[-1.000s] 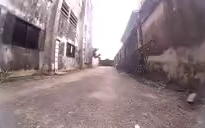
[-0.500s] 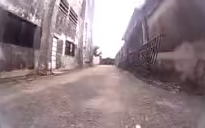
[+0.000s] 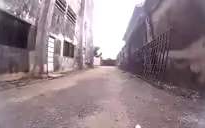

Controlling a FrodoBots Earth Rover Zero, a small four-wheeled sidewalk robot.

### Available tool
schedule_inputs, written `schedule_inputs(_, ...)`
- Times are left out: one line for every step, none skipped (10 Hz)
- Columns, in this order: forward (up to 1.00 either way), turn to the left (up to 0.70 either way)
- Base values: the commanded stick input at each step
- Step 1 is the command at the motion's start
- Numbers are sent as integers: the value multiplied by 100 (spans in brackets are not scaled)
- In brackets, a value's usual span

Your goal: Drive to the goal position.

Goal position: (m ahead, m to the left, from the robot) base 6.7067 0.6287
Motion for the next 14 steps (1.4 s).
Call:
schedule_inputs(100, 2)
schedule_inputs(100, 2)
schedule_inputs(100, 2)
schedule_inputs(100, 2)
schedule_inputs(100, 2)
schedule_inputs(100, 2)
schedule_inputs(100, 2)
schedule_inputs(100, 2)
schedule_inputs(100, 2)
schedule_inputs(100, 2)
schedule_inputs(100, 2)
schedule_inputs(100, 2)
schedule_inputs(100, 2)
schedule_inputs(100, 2)
